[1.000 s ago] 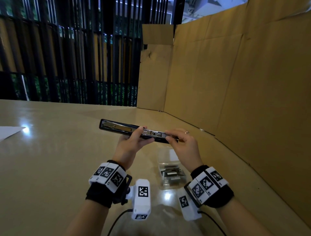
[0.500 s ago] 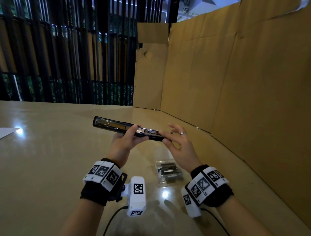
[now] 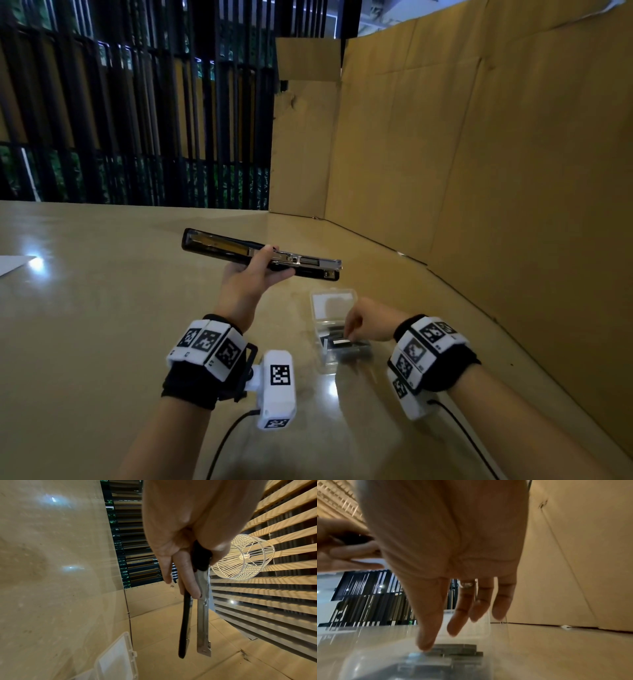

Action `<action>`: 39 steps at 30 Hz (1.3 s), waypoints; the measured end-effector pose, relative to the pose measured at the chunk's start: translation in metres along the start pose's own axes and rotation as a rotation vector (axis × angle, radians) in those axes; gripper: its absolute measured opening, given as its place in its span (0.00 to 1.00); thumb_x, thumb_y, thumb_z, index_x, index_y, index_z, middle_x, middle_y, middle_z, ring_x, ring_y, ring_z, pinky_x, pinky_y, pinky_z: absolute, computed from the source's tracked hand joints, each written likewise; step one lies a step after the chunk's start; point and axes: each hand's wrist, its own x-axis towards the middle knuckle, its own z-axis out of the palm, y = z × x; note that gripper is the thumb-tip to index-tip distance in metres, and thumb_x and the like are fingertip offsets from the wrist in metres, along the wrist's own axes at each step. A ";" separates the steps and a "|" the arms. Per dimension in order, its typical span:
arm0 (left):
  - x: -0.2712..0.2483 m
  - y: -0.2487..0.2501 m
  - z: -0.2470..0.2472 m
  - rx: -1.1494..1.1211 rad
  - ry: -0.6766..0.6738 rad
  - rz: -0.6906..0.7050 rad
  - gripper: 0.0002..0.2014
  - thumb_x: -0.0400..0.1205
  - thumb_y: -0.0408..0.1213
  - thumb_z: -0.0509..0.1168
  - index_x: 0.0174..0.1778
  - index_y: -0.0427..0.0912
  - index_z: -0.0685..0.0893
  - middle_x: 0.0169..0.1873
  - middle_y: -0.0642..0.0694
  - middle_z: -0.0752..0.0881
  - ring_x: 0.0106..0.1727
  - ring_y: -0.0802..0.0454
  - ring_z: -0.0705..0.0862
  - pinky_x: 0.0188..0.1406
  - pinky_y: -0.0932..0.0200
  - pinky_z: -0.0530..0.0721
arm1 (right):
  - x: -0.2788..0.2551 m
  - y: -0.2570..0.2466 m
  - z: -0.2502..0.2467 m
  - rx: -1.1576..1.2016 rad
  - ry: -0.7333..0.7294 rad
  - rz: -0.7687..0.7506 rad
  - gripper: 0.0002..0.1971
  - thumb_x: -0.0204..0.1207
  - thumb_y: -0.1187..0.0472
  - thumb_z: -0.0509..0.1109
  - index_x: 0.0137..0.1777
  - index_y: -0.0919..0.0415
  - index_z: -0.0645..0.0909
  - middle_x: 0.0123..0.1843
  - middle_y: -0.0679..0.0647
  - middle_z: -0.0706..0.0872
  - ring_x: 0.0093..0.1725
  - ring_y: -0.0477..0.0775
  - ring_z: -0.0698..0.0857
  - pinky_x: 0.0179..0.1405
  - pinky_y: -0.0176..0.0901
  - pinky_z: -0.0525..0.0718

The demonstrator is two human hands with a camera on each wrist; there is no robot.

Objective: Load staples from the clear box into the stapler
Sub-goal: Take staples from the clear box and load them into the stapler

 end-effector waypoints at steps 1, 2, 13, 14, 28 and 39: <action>0.000 0.000 0.001 0.000 -0.006 -0.003 0.09 0.82 0.34 0.62 0.40 0.33 0.83 0.38 0.37 0.88 0.32 0.53 0.91 0.49 0.60 0.89 | 0.002 -0.001 0.001 -0.038 -0.029 0.013 0.09 0.73 0.66 0.69 0.51 0.63 0.86 0.50 0.57 0.88 0.46 0.49 0.81 0.52 0.41 0.81; 0.000 0.000 0.002 0.000 -0.011 -0.006 0.09 0.82 0.34 0.61 0.40 0.33 0.83 0.38 0.37 0.88 0.33 0.52 0.91 0.49 0.60 0.88 | 0.004 -0.002 0.001 -0.072 -0.054 0.024 0.09 0.72 0.65 0.70 0.51 0.63 0.86 0.48 0.56 0.87 0.46 0.49 0.81 0.52 0.42 0.81; 0.000 -0.001 0.000 0.016 -0.028 -0.020 0.10 0.82 0.35 0.61 0.41 0.33 0.83 0.38 0.37 0.89 0.36 0.50 0.91 0.54 0.57 0.87 | 0.011 -0.003 0.003 -0.215 -0.103 -0.061 0.11 0.73 0.62 0.69 0.54 0.63 0.85 0.56 0.60 0.88 0.47 0.51 0.79 0.48 0.40 0.76; -0.001 -0.001 0.000 0.018 -0.031 -0.021 0.10 0.82 0.35 0.61 0.42 0.32 0.83 0.39 0.37 0.88 0.36 0.51 0.91 0.54 0.57 0.87 | 0.011 -0.002 0.003 -0.217 -0.102 -0.076 0.11 0.73 0.62 0.69 0.53 0.64 0.86 0.56 0.61 0.88 0.47 0.52 0.80 0.49 0.41 0.77; -0.004 0.000 0.005 -0.007 -0.032 -0.008 0.10 0.82 0.33 0.61 0.39 0.34 0.83 0.32 0.41 0.89 0.32 0.53 0.91 0.51 0.58 0.87 | 0.008 0.005 0.002 -0.083 0.005 -0.123 0.12 0.77 0.61 0.64 0.57 0.63 0.82 0.53 0.57 0.83 0.50 0.48 0.75 0.51 0.38 0.72; -0.002 0.000 0.001 -0.012 0.009 -0.015 0.09 0.81 0.33 0.62 0.38 0.32 0.82 0.40 0.36 0.87 0.43 0.46 0.89 0.50 0.61 0.87 | -0.001 0.016 -0.007 0.900 0.189 -0.160 0.08 0.72 0.76 0.66 0.40 0.63 0.75 0.39 0.60 0.84 0.27 0.46 0.88 0.27 0.31 0.86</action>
